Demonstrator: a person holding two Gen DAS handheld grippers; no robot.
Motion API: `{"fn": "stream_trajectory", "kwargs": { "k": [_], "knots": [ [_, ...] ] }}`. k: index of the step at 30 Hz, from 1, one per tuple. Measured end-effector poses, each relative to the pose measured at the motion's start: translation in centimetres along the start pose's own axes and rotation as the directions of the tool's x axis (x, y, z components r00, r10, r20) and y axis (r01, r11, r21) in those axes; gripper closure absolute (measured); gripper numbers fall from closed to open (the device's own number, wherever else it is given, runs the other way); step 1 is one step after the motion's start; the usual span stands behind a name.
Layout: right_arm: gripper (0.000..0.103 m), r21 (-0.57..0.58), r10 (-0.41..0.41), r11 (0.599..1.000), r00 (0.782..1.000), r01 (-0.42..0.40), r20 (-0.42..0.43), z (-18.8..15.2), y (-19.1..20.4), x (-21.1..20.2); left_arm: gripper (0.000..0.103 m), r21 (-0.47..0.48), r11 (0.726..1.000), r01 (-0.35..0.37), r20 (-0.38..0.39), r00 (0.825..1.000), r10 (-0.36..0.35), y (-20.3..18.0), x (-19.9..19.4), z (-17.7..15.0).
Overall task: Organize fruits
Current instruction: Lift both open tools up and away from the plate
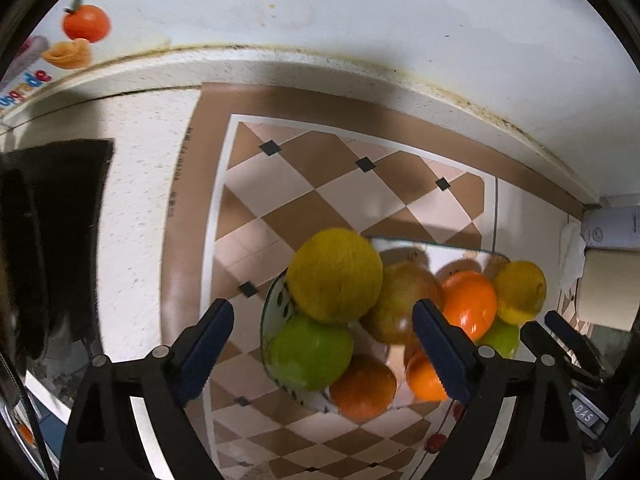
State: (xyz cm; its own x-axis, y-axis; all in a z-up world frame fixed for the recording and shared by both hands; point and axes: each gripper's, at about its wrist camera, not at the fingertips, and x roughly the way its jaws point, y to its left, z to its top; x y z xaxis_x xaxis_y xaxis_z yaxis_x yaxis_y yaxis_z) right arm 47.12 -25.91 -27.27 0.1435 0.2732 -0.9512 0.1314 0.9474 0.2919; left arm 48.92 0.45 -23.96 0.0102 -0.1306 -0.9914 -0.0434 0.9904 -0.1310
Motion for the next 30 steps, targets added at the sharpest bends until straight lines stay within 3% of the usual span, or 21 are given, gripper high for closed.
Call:
{"fn": "stream_trajectory", "kwargs": {
  "k": [8, 21, 24, 30],
  "knots": [
    [0.010, -0.144, -0.152, 0.978, 0.988, 0.150, -0.001, -3.4, 2.7, -2.3, 0.011, 0.067, 0.992, -0.109, 0.061, 0.993, 0.105, -0.5, -2.0, -6.3],
    [0.009, -0.169, -0.131, 0.975, 0.988, 0.143, 0.085, -10.3, 4.7, -8.4, 0.011, 0.041, 0.994, -0.097, 0.190, 0.978, 0.088, -0.4, -6.8, -14.2],
    [0.009, -0.162, -0.121, 0.977, 0.985, 0.140, 0.119, -12.3, 5.0, -10.3, 0.011, 0.039, 0.994, -0.107, 0.240, 0.966, 0.094, -0.7, -8.4, -16.3],
    [0.009, -0.144, -0.108, 0.980, 0.974, 0.138, 0.199, -16.3, 5.1, -14.9, 0.011, 0.058, 0.988, -0.144, 0.360, 0.926, 0.114, -1.9, -12.3, -20.3]
  ]
}}
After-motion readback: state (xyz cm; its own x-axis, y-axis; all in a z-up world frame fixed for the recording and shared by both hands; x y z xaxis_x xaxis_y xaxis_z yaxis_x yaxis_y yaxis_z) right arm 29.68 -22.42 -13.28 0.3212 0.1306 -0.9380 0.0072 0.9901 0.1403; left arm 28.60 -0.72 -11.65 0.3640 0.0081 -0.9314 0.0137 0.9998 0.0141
